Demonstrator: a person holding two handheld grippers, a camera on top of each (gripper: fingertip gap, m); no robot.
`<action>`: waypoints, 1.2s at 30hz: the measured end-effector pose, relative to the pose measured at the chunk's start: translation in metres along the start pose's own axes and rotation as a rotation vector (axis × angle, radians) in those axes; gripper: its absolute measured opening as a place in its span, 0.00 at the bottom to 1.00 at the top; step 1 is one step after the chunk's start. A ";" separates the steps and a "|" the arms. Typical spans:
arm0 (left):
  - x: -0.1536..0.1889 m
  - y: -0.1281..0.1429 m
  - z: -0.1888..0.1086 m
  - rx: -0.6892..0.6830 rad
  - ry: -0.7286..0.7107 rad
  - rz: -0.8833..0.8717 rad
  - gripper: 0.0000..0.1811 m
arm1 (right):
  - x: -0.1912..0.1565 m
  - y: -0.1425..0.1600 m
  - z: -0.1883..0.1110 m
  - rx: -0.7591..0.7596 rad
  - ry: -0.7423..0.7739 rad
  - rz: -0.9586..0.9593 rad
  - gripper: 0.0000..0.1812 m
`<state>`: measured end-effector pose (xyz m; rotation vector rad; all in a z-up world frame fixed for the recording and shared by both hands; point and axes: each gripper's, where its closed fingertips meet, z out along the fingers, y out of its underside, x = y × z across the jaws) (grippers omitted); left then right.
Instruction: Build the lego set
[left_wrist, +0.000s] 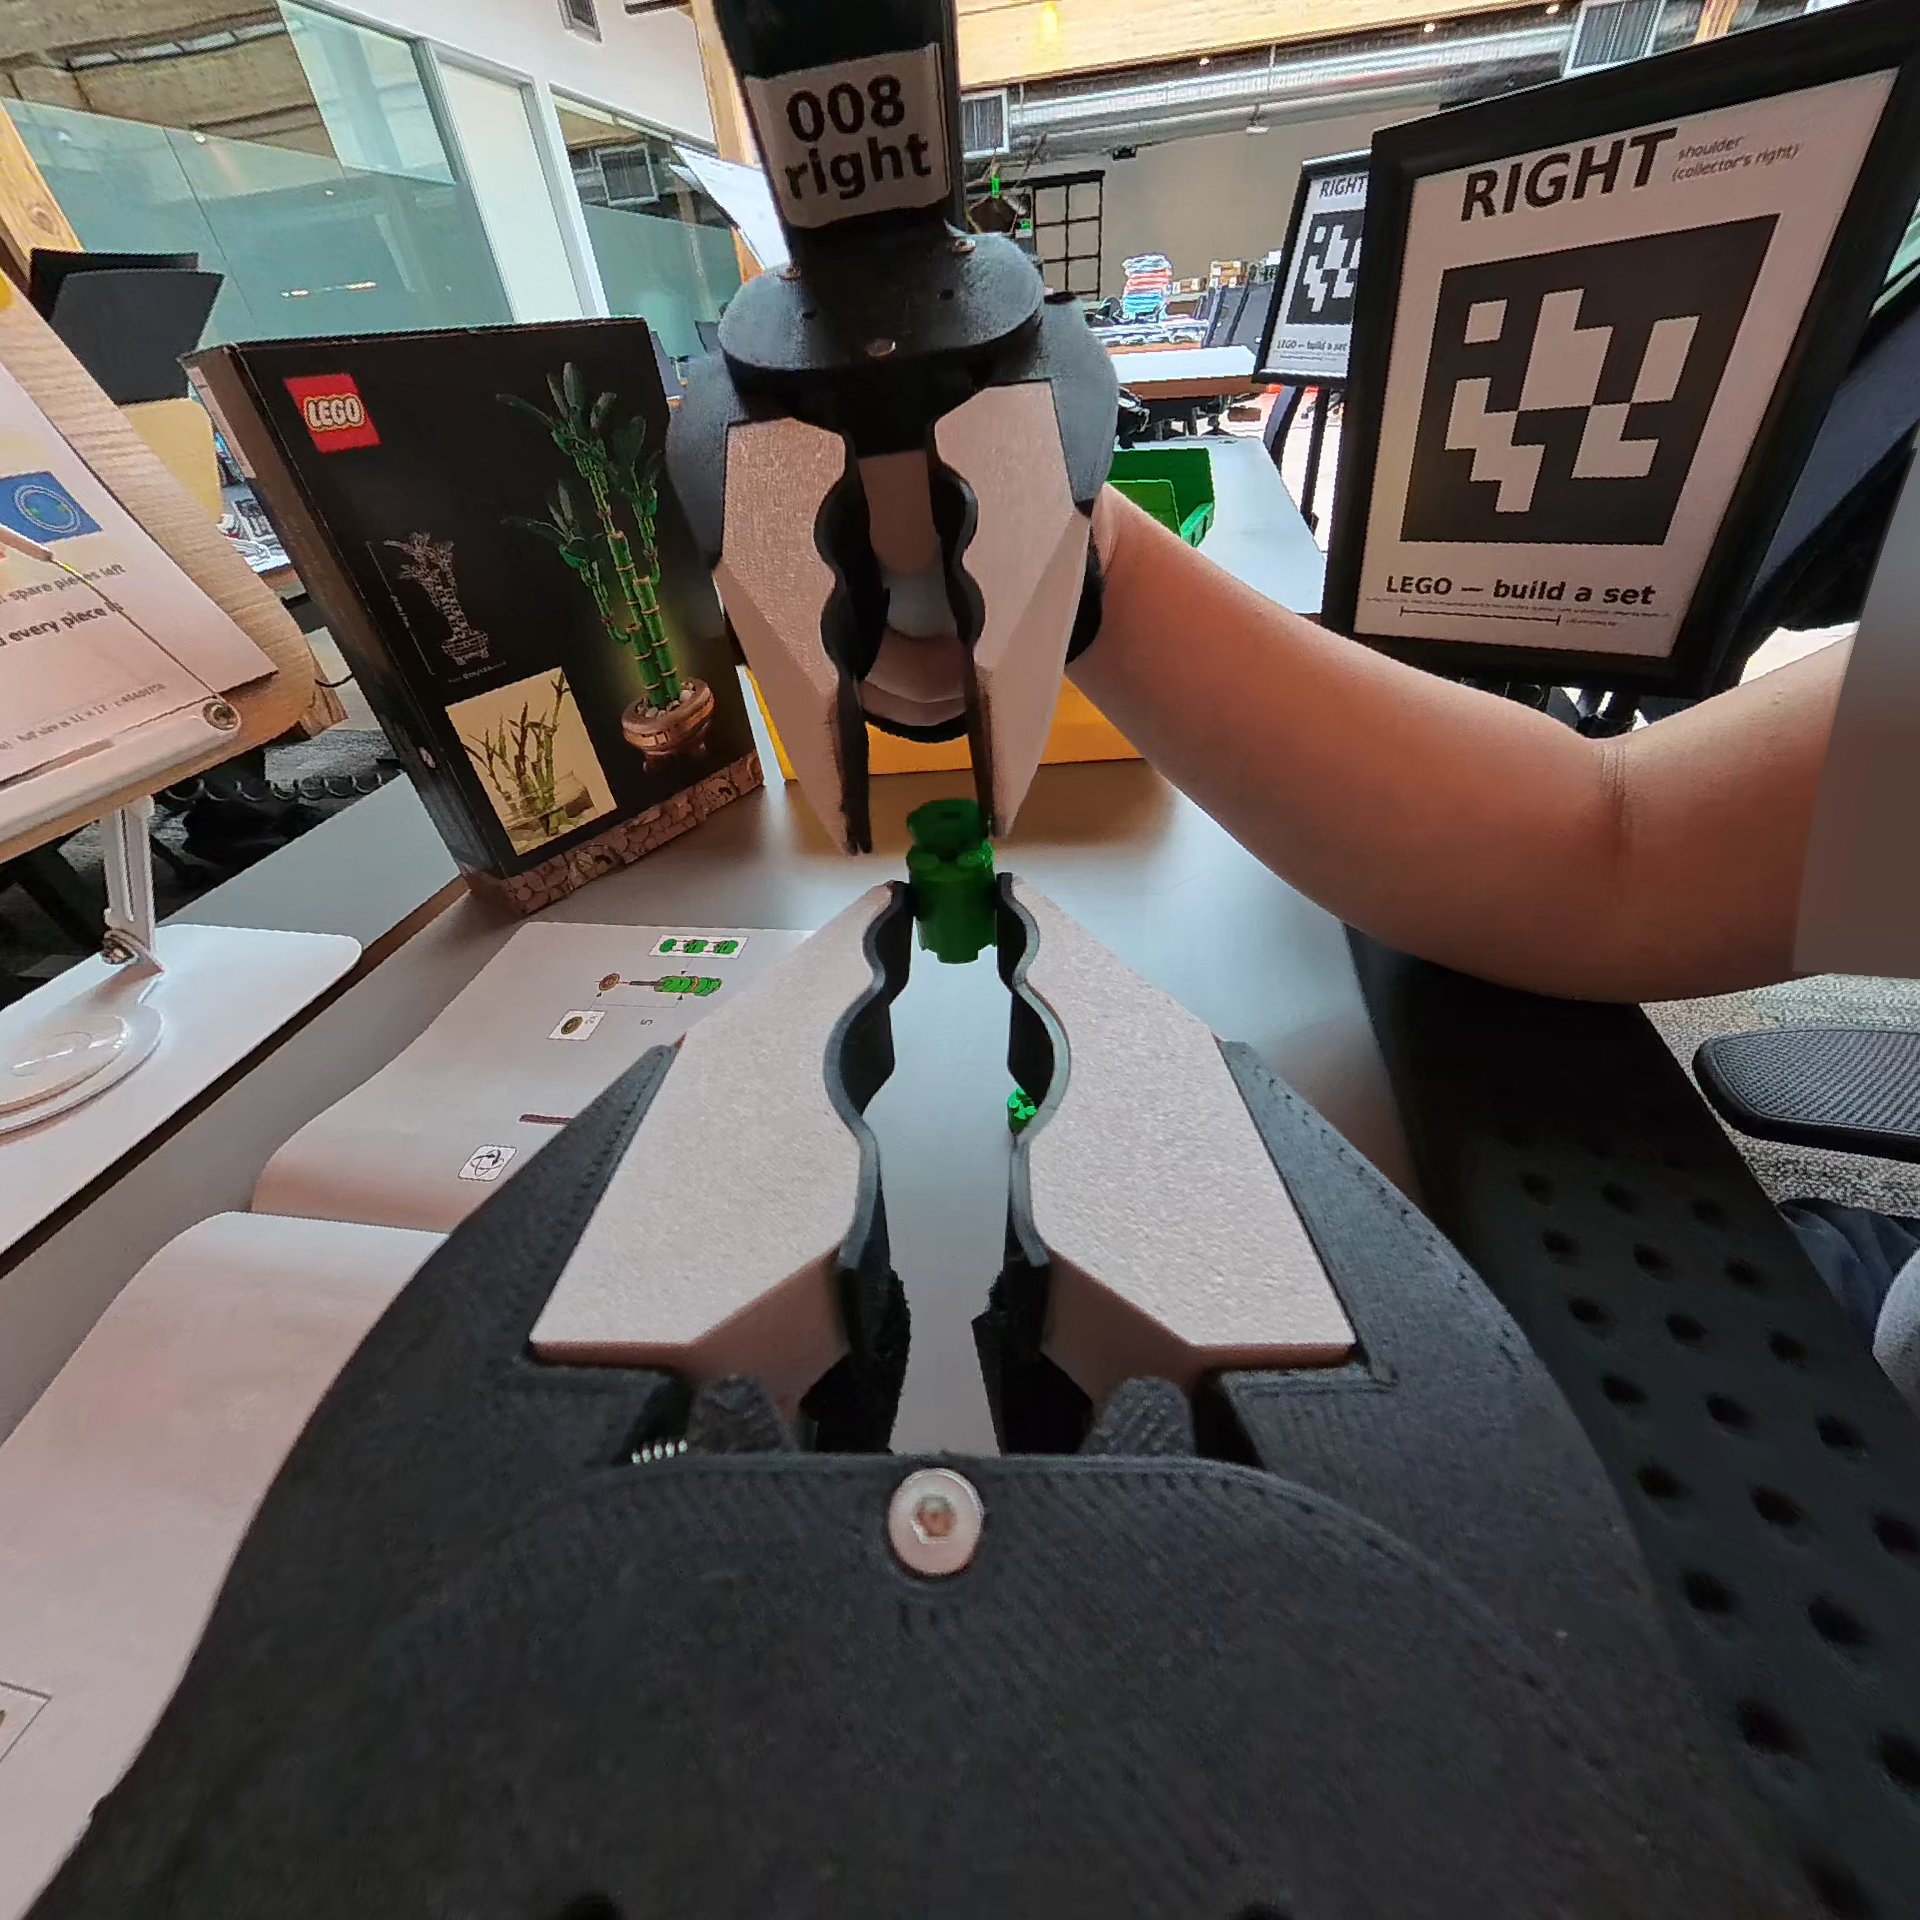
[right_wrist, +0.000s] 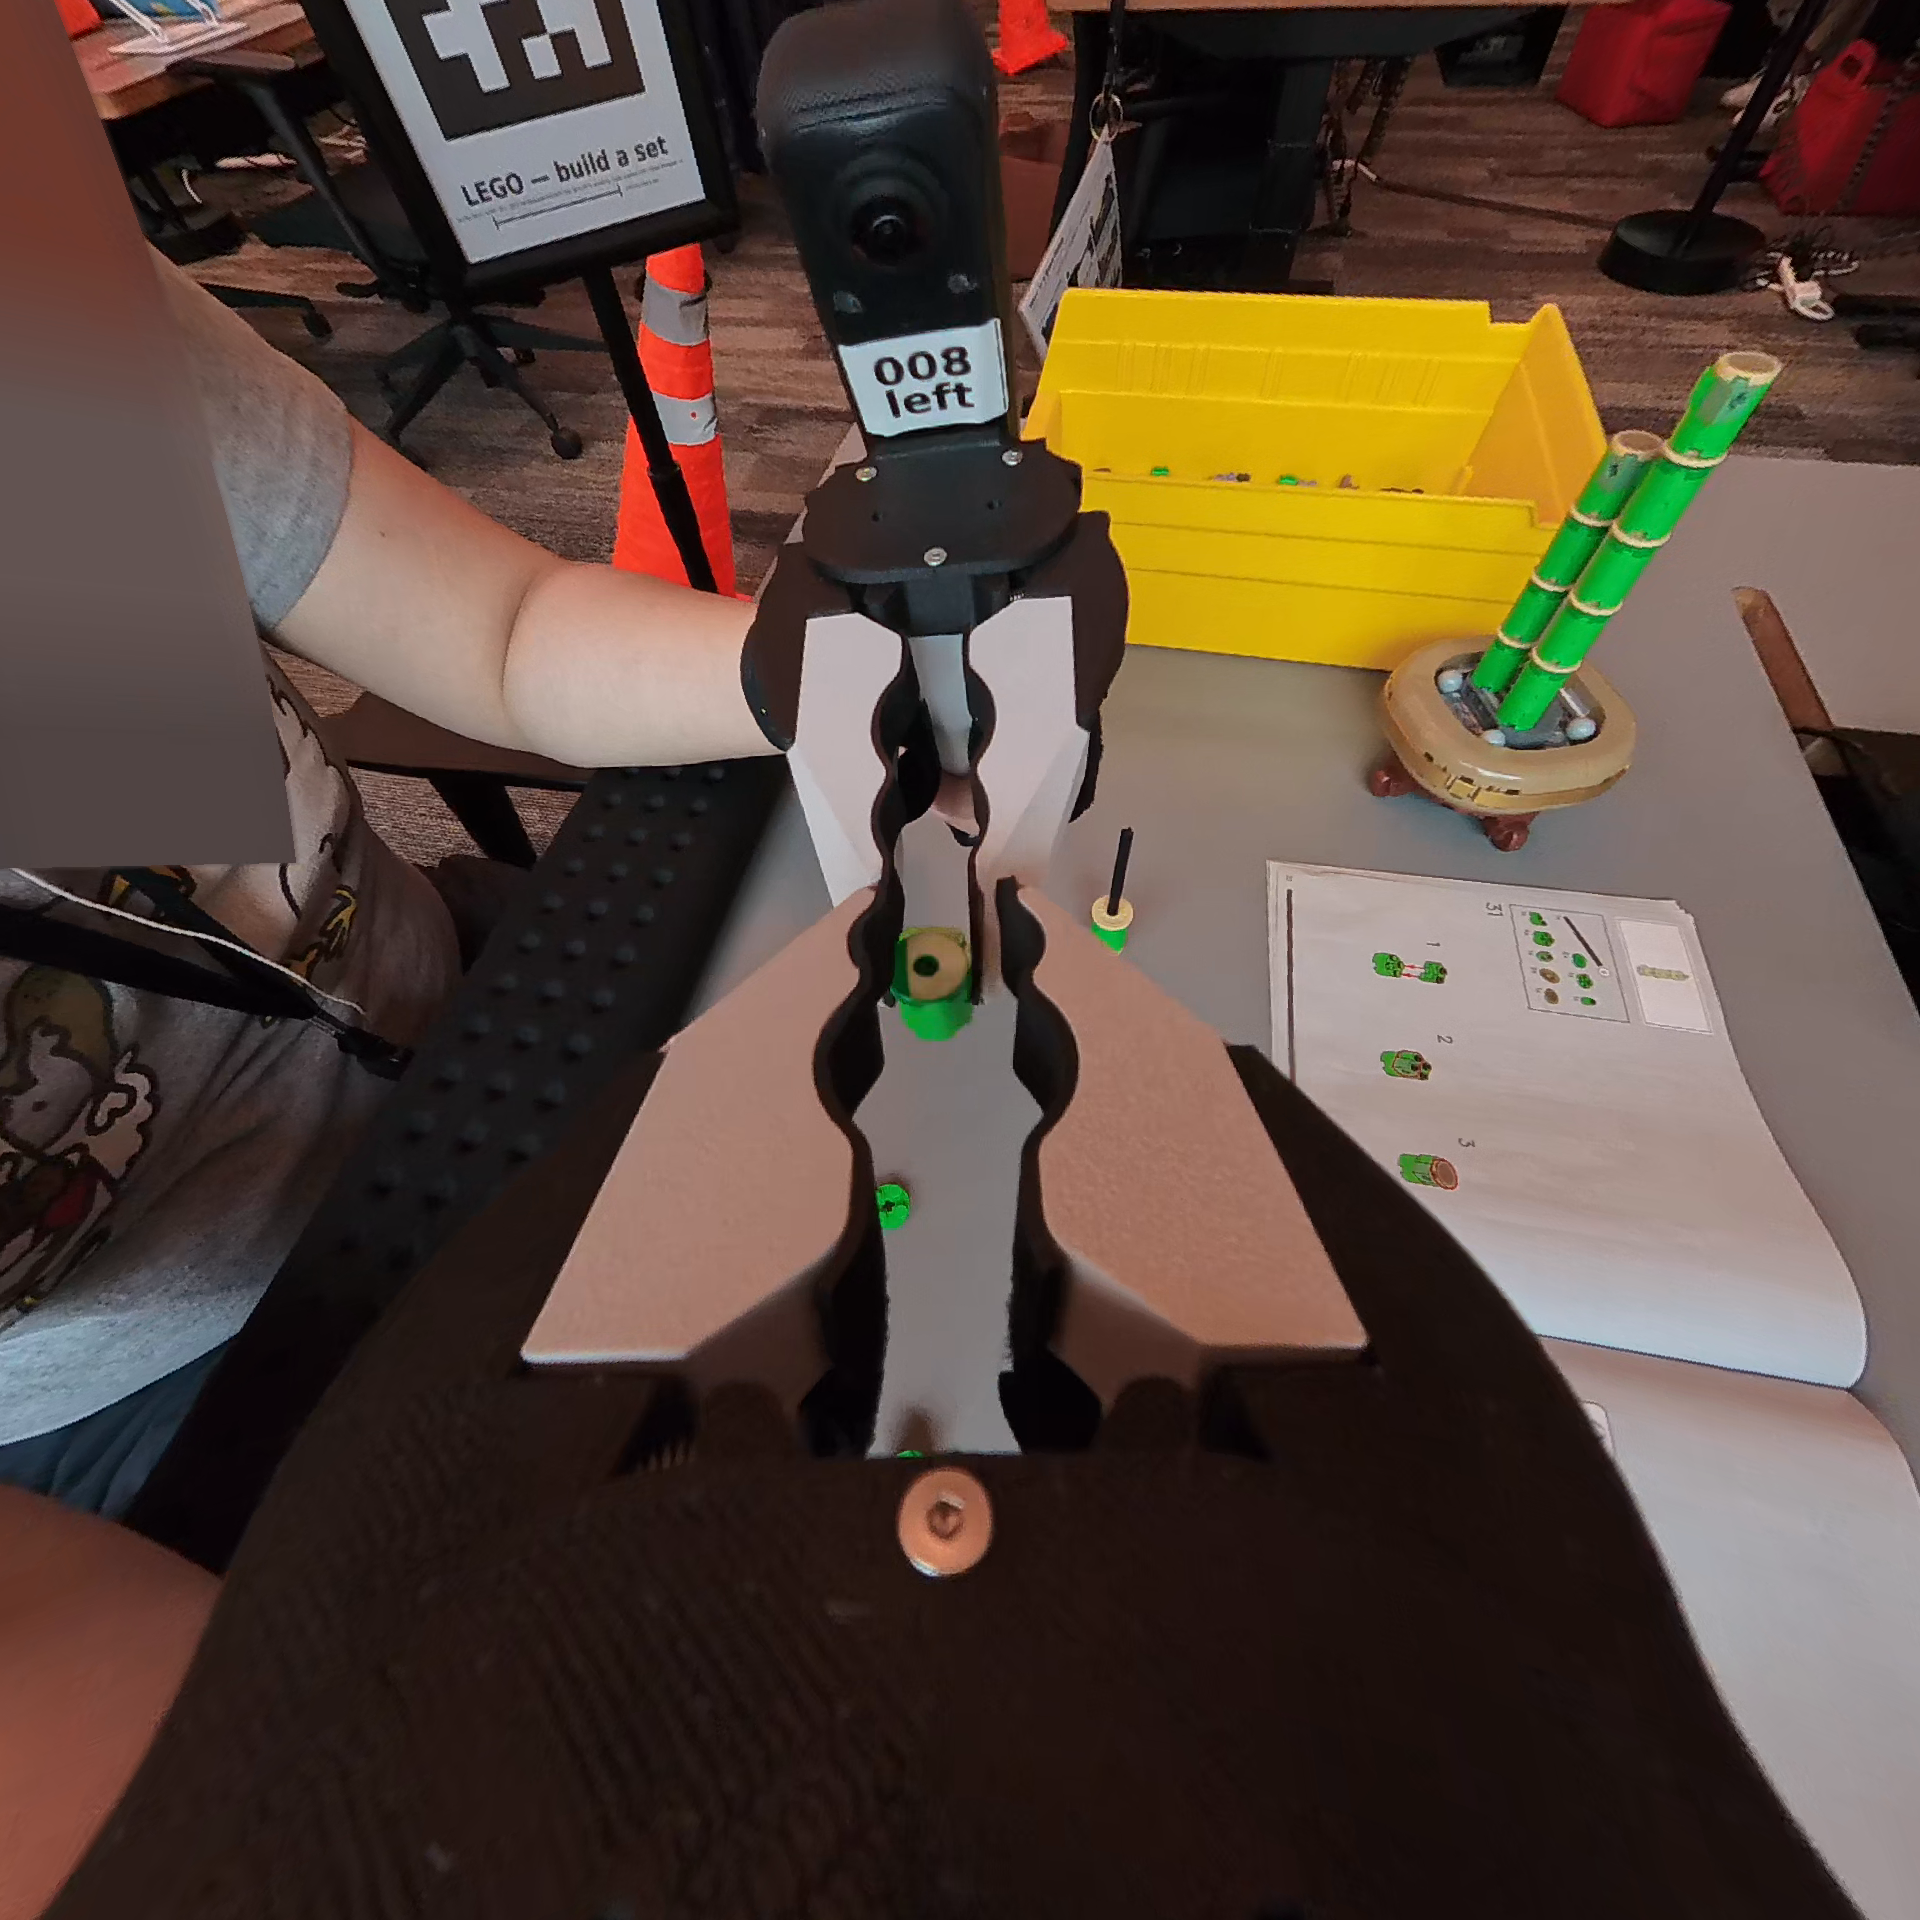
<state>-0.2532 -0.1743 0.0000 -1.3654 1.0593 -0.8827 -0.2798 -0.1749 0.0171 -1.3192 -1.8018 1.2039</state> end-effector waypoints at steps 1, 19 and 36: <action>0.000 0.000 0.000 0.001 0.000 0.000 0.08 | 0.001 -0.001 -0.001 0.004 0.006 -0.004 0.10; -0.008 -0.001 -0.004 0.013 -0.038 -0.001 0.07 | 0.010 0.006 -0.017 -0.043 0.097 0.071 0.15; -0.010 -0.002 -0.006 0.021 -0.045 -0.021 0.08 | 0.009 0.006 -0.011 -0.049 0.084 0.035 0.09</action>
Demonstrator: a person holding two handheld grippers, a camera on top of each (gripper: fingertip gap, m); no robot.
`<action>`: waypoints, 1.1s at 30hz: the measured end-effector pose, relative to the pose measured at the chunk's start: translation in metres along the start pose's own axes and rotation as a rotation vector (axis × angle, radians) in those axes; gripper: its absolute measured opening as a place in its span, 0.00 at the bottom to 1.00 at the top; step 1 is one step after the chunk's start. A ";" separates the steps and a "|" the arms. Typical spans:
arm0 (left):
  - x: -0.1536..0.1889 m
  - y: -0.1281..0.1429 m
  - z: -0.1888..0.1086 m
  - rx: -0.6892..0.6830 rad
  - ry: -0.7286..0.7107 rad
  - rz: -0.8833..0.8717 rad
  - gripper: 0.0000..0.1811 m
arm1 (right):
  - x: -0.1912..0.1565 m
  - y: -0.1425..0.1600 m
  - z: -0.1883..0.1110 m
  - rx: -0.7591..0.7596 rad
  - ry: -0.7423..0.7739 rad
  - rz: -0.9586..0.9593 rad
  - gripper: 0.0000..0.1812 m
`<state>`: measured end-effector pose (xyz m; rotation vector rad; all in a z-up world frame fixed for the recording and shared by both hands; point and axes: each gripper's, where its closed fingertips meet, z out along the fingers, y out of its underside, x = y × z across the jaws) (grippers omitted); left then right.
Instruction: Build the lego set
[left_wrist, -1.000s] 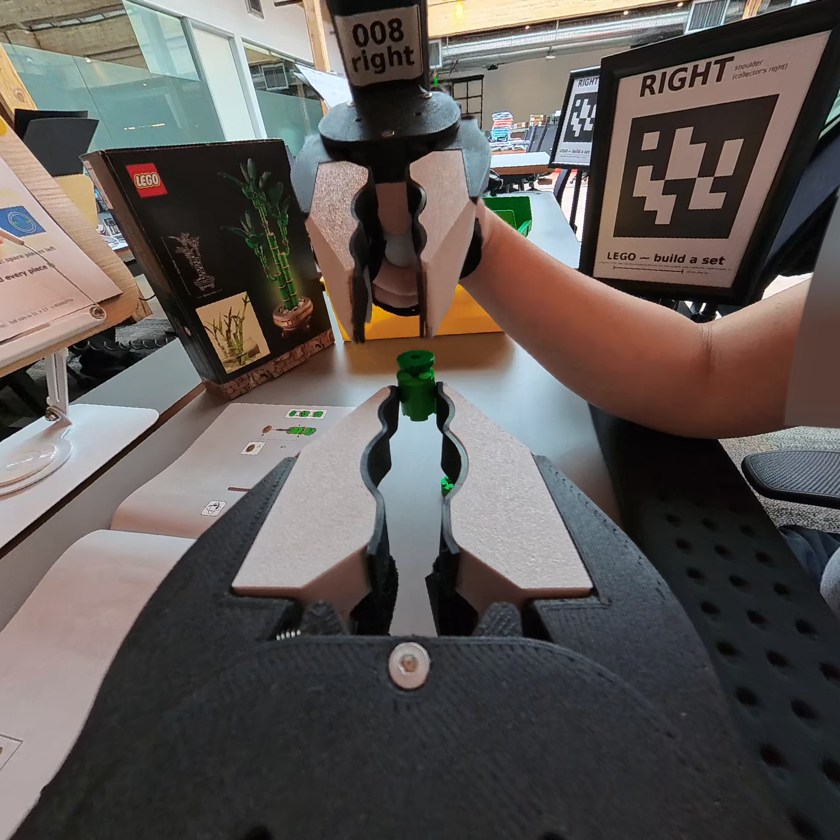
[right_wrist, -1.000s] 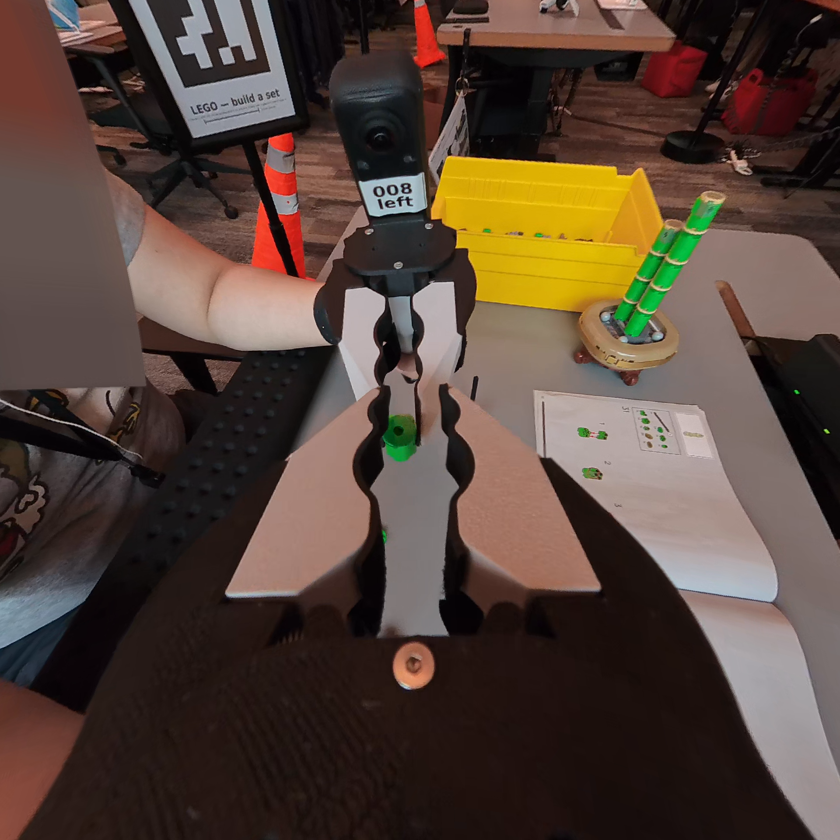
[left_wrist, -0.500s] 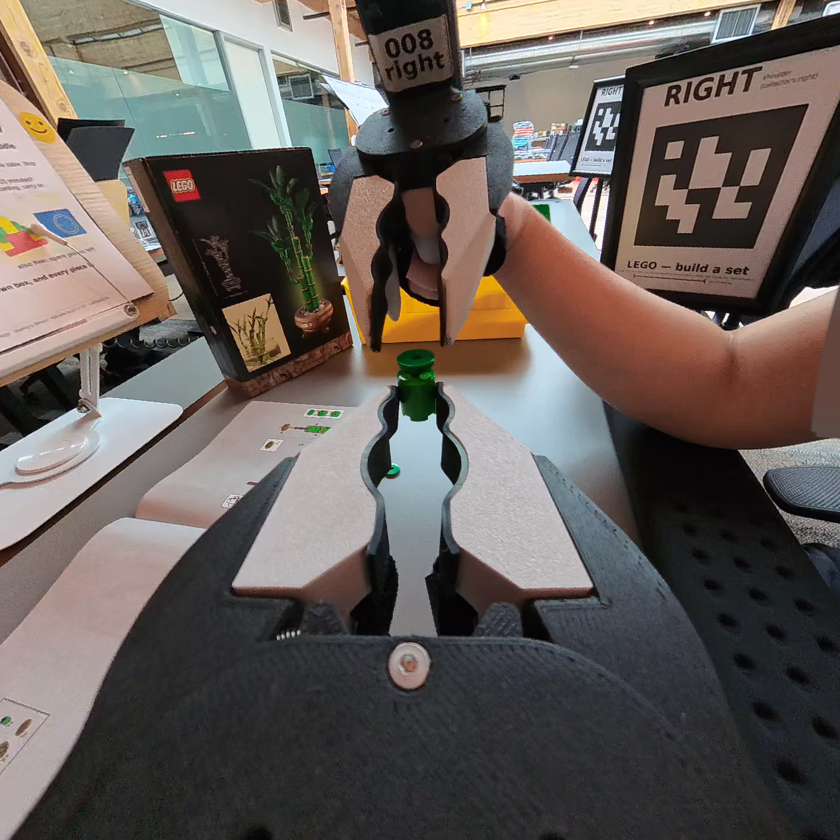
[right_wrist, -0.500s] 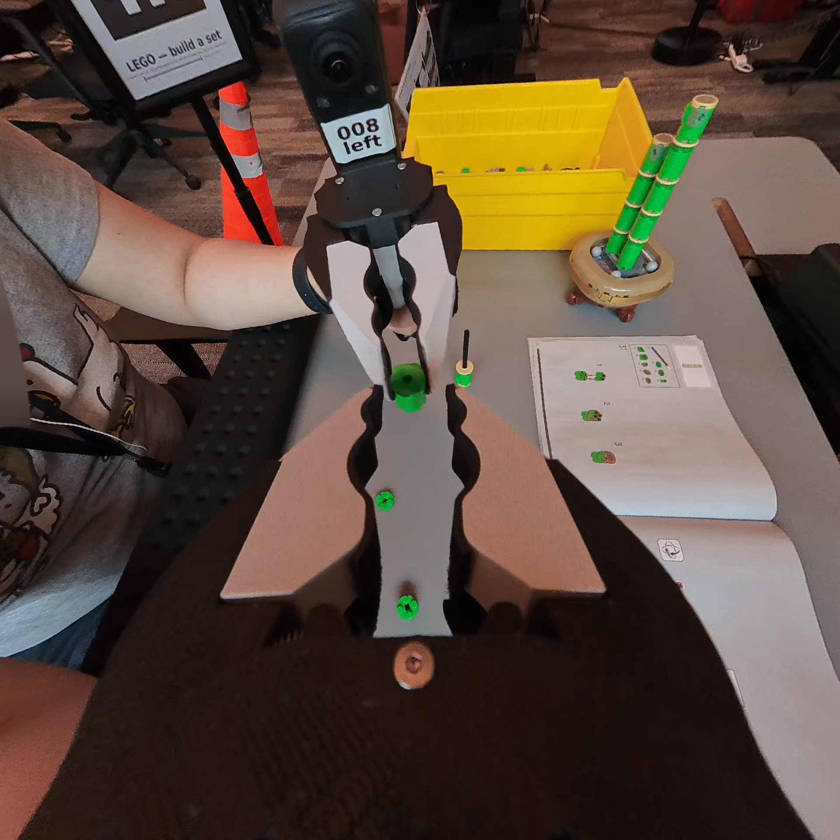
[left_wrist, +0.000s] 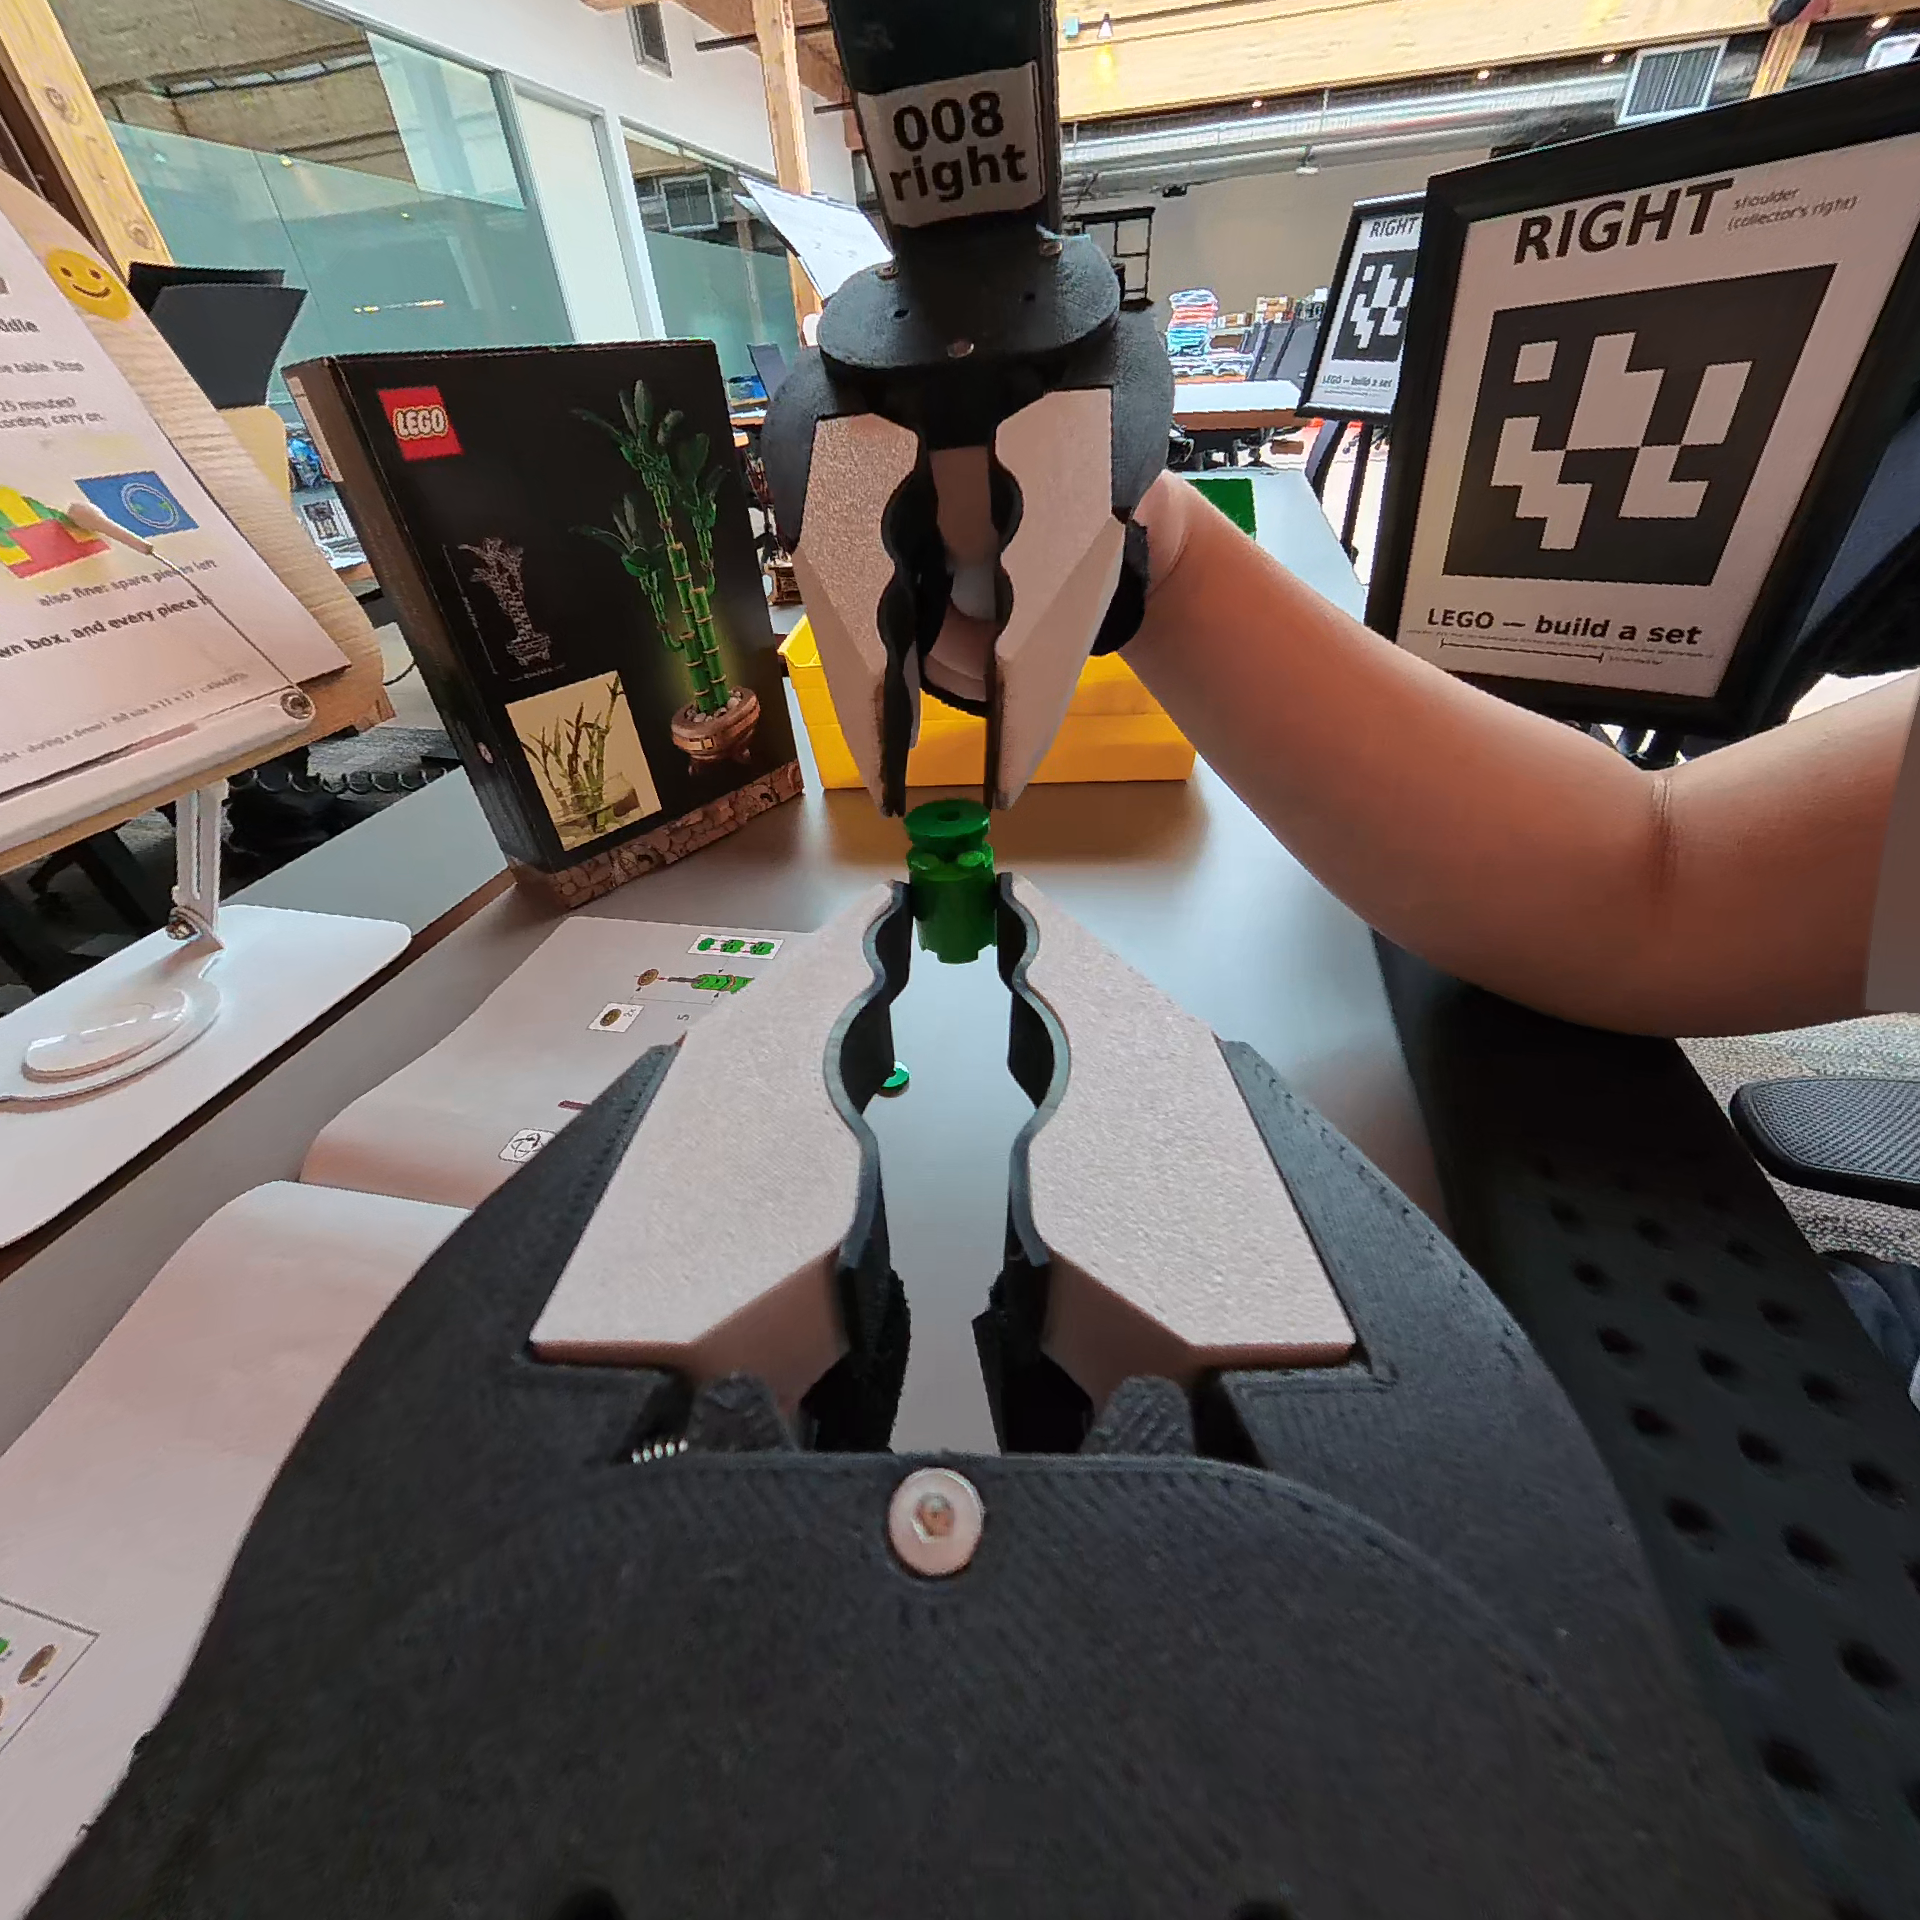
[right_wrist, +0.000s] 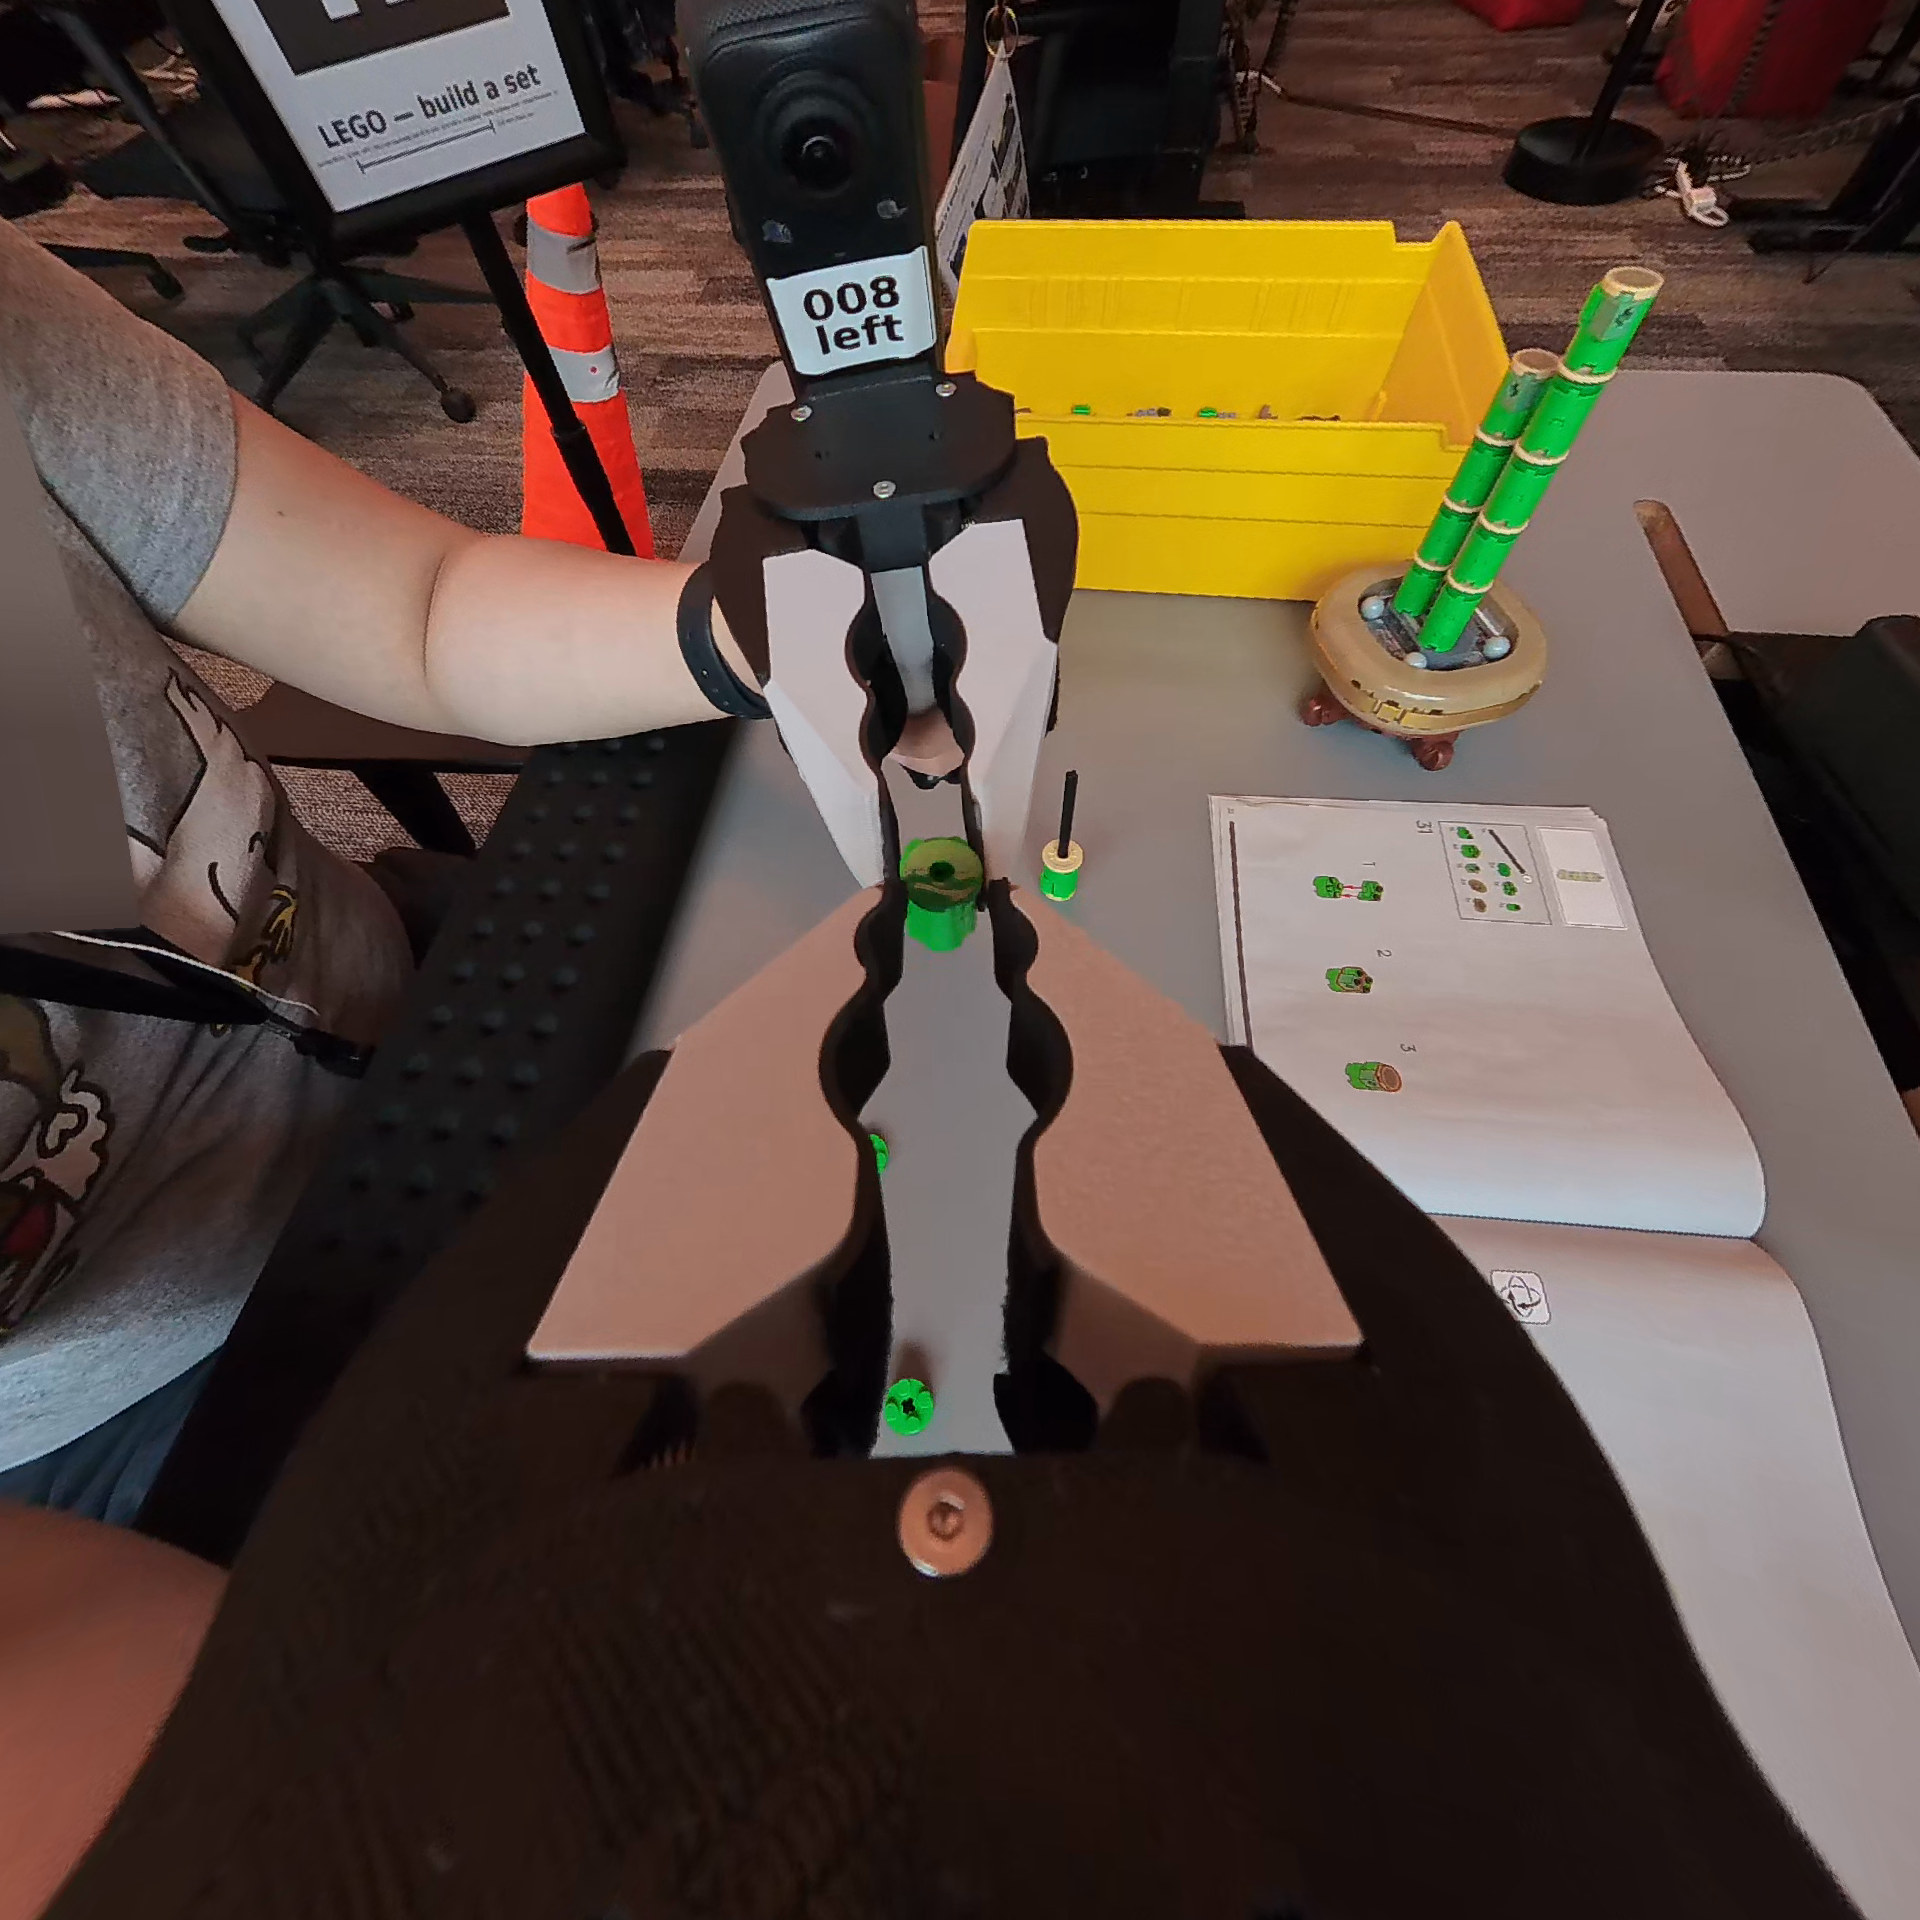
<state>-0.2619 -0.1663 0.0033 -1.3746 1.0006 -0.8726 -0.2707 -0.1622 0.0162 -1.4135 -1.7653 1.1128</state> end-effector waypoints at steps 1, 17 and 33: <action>0.000 0.000 0.000 0.000 0.000 0.000 0.08 | 0.000 0.000 0.000 0.002 -0.003 0.000 0.08; -0.001 0.003 0.002 -0.020 -0.012 0.015 0.07 | -0.001 0.000 0.007 -0.007 -0.016 0.005 0.08; 0.010 0.012 0.003 -0.076 0.066 0.015 0.08 | -0.015 0.002 0.004 0.056 -0.101 -0.108 0.13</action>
